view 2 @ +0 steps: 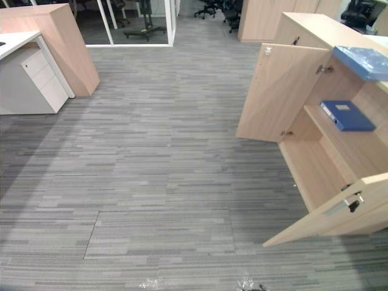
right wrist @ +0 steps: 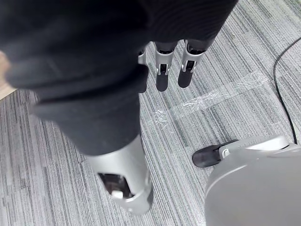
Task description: Walk over to the cabinet, pick up the folder, carry it to the office cabinet, place the folder inside the office cabinet, then close the office cabinet door
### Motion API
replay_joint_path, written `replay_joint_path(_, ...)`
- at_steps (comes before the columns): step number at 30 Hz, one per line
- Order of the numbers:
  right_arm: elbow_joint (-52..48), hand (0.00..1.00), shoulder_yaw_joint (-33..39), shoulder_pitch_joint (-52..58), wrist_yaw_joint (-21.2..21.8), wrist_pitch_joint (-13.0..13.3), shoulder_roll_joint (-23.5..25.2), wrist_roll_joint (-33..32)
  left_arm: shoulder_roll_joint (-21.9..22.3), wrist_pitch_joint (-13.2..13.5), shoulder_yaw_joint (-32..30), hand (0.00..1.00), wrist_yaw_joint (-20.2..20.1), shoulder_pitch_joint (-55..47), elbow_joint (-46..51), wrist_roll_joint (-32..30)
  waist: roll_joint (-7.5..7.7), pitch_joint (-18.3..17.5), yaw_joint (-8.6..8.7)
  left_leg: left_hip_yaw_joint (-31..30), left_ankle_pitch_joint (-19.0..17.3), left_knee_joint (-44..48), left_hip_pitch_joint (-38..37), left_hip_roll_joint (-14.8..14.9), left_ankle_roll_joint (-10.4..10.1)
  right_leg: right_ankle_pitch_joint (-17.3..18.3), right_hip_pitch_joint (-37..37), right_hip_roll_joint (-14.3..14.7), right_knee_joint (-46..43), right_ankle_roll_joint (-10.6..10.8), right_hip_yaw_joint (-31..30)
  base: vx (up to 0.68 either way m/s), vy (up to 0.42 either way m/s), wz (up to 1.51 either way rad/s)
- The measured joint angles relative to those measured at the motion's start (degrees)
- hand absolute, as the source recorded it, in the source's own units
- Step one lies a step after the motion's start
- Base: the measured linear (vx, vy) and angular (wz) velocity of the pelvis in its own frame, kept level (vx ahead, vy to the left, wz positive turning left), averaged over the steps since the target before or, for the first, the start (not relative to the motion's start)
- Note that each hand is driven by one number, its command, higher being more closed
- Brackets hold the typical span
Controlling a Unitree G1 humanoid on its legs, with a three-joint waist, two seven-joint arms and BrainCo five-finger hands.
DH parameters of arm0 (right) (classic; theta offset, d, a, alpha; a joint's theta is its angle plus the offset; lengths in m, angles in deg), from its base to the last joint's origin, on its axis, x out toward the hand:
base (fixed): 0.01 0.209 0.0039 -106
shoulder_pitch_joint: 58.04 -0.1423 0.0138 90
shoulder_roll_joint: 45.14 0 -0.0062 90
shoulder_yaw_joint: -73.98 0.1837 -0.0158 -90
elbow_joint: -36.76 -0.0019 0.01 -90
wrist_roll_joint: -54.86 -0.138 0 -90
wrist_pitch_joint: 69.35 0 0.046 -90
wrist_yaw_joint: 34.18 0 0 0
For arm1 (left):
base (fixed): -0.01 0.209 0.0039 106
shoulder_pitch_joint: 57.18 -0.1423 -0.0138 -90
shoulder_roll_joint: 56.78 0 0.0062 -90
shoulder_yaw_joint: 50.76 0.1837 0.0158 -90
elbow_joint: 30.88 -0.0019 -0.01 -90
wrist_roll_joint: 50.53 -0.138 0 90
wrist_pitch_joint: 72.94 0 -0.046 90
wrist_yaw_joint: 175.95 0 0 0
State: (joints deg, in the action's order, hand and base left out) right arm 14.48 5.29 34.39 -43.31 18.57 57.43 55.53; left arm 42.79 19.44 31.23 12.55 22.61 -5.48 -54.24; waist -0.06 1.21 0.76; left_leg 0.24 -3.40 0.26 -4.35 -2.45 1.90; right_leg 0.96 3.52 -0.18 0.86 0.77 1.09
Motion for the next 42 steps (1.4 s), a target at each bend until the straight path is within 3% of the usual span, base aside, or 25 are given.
replay_joint_path(14, -0.59, 0.0, -0.12, -0.63, 0.04, 0.03, 1.62, -1.26, -0.3, 0.53, 1.32, 0.0, -0.2, -0.2, 0.01, 1.84, 0.15, 0.33, -0.01, -0.38, 2.57, -3.46, -1.47, 0.01, 0.13, -0.11, -0.38, 0.04, -0.01, -0.1, 0.28, -0.06, -0.012, 0.01)
replay_joint_path(30, -0.58, 0.0, -0.17, -1.24, -1.49, 0.09, 2.71, -1.15, -0.96, 1.24, 3.93, 0.0, 2.71, 0.46, 1.31, -4.26, 0.87, 0.78, 0.03, -0.38, 2.39, -3.77, -1.78, -0.16, -0.1, -0.1, -0.05, -0.11, 0.49, -0.03, 0.24, -0.02, -0.001, 0.0)
replay_joint_path(42, -0.58, 0.0, -0.23, -1.1, -2.22, 0.8, 2.79, -1.23, -1.12, 1.5, 4.91, 0.0, 3.57, 0.48, 1.32, -4.52, 0.87, 0.78, 0.02, -0.38, 2.33, -3.46, -1.58, -0.12, -0.11, -0.1, -0.17, -0.05, 0.43, -0.04, 0.24, -0.02, -0.003, 0.0)
